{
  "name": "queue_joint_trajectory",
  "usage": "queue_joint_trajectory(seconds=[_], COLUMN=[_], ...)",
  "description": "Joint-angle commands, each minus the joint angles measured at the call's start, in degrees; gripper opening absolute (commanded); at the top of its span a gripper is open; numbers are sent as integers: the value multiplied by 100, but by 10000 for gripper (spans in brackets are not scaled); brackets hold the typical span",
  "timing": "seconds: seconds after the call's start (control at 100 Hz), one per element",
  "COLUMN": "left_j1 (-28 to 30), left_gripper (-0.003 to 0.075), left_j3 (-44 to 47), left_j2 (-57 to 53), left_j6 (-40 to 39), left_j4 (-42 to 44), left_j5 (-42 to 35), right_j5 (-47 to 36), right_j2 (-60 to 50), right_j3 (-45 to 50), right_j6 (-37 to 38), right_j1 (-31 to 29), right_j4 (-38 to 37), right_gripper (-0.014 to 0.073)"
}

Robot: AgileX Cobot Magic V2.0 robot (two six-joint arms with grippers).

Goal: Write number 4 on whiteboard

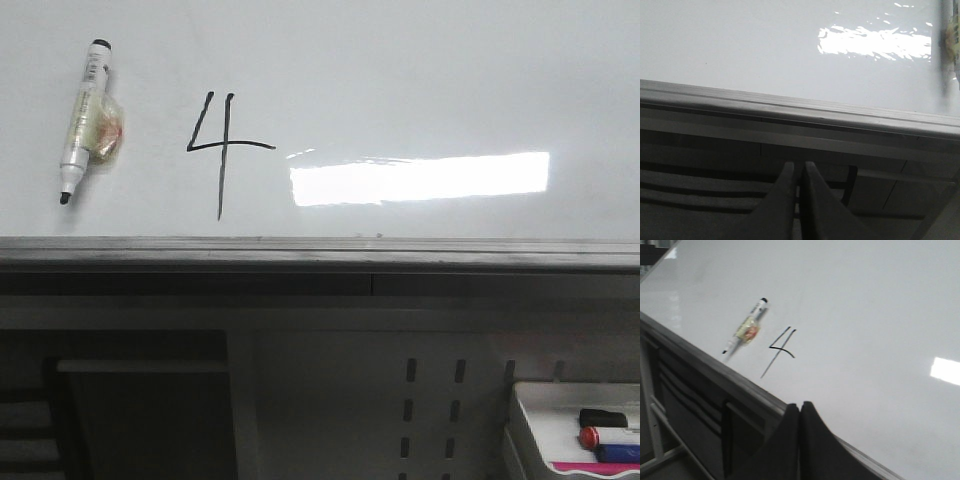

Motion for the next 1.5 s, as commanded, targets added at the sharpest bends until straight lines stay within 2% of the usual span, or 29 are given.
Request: queue_joint_trajectory(seconds=[0.0,0.29,0.39,0.5,0.62,0.66,0.78,1.49], left_j1=[2,2,2,2,2,2,2,2], left_gripper=[-20,-20,-20,-20,-20,-20,-20,-20], left_j3=[200,200,200,200,200,200,200,200], left_j2=[-145,-145,-145,-145,-145,-145,-145,-145], left_j6=[0,0,0,0,0,0,0,0], left_j4=[-2,-2,-2,-2,-2,-2,-2,-2], left_j5=[-232,-232,-232,-232,-232,-232,-232,-232], right_j5=[-513,-513,-513,-379,-158,463,1378,1297], right_j2=[29,18,-119,-396,-785,-899,-1236,-1221], right_j3=[-145,13,392,896,1331,1295,1312,1312], right_j6=[229,229,229,229,229,229,229,229], right_j1=[-504,-3024,-3645,-3979,-4079,-4079,-4079,-4079], right_j4=[-230,-312,-312,-312,-312,-312,-299,-218], right_gripper=[-64,-64,-64,-64,-64,-64,-64,-64])
